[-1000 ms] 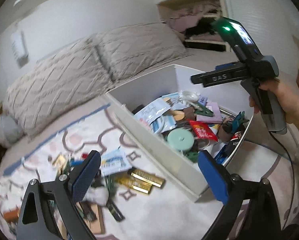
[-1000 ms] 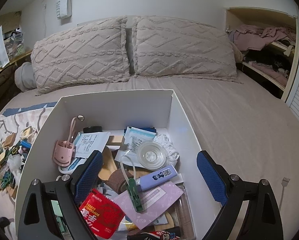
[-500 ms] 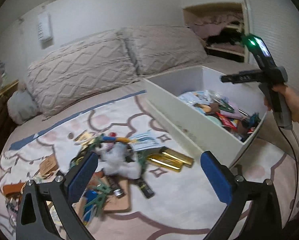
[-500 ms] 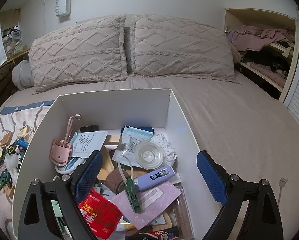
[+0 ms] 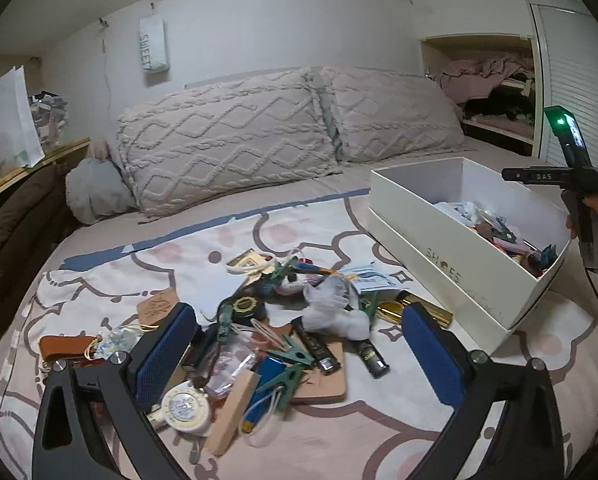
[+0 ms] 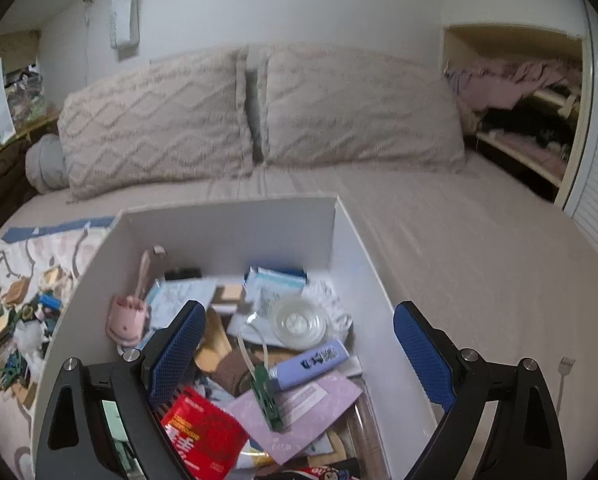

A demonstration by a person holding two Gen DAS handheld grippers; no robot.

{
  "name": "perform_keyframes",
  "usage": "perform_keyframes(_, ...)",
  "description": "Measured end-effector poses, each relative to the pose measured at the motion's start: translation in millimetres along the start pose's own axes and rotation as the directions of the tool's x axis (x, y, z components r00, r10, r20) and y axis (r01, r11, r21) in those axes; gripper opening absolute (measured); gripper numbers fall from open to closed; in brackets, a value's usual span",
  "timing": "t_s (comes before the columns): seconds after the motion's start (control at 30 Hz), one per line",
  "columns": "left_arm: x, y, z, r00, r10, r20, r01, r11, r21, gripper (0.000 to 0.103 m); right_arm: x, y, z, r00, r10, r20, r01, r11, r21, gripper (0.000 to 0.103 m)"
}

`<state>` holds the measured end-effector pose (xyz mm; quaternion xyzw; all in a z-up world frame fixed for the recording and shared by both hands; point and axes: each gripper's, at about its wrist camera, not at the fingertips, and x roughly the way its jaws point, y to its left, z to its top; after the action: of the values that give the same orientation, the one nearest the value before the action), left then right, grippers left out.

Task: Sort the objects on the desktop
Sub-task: 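Move both tools away from the box back toward the pile on the bed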

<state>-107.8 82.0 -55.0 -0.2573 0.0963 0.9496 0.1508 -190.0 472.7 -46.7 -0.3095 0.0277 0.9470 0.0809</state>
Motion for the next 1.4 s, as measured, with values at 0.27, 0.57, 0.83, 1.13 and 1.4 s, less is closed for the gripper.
perform_keyframes(0.27,-18,11,4,0.999,0.026,0.046,-0.026,1.000,-0.009,0.103,-16,6,-1,0.999,-0.048,0.010,0.048,0.999,0.005,0.103)
perform_keyframes(0.57,-28,17,7,0.998,0.034,0.057,-0.032,0.999,-0.030,0.103,-54,24,-13,0.999,-0.038,0.035,0.035,0.997,0.067,0.103)
perform_keyframes(0.83,-40,29,6,0.995,0.052,0.079,-0.048,0.997,-0.056,0.103,-96,73,-16,0.993,0.037,0.116,-0.036,0.999,-0.008,0.103)
perform_keyframes(1.13,-56,48,-2,0.992,0.081,0.097,-0.072,0.993,-0.096,0.103,-118,124,-25,0.980,0.120,0.156,-0.113,0.992,-0.057,0.103)
perform_keyframes(1.4,-74,64,-4,0.986,0.115,0.121,-0.097,0.985,-0.143,0.103,-132,163,-36,0.970,0.153,0.191,-0.135,0.986,-0.102,0.103)
